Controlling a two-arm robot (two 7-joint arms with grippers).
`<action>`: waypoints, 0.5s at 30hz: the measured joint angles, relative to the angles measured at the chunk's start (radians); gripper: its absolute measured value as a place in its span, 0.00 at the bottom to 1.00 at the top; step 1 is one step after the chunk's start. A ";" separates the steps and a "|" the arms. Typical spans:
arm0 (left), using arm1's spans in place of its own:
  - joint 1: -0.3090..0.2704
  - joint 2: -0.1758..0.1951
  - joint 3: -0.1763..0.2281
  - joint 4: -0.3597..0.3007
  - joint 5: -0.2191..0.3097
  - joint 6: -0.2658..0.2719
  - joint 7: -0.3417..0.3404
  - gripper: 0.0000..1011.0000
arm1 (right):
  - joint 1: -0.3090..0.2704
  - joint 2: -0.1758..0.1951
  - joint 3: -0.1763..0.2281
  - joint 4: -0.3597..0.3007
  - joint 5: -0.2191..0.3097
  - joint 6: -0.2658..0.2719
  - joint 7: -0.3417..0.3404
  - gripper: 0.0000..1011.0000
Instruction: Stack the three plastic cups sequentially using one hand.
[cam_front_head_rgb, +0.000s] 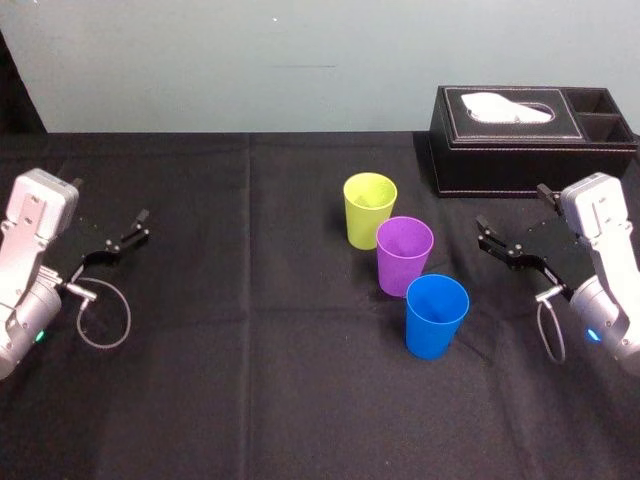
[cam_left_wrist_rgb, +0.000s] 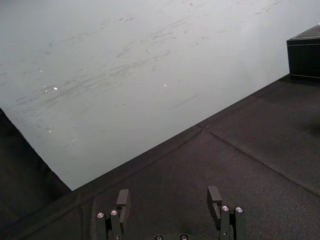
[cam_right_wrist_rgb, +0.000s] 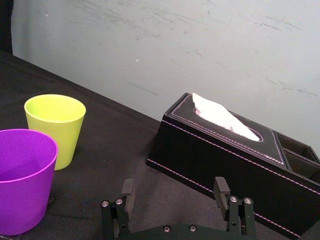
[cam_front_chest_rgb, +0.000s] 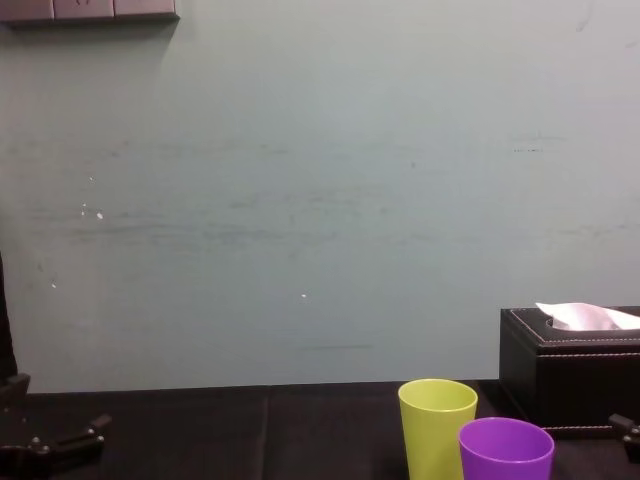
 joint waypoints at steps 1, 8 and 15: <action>0.000 0.000 0.000 0.000 0.000 0.000 0.000 1.00 | 0.000 0.000 0.000 0.000 0.000 0.000 0.000 0.99; 0.000 0.000 0.000 0.000 0.000 0.000 0.000 1.00 | 0.000 0.000 0.000 0.000 0.000 0.000 0.000 0.99; 0.000 0.000 0.000 0.000 0.000 0.000 0.000 1.00 | 0.000 0.000 0.000 0.000 0.000 0.000 0.000 0.99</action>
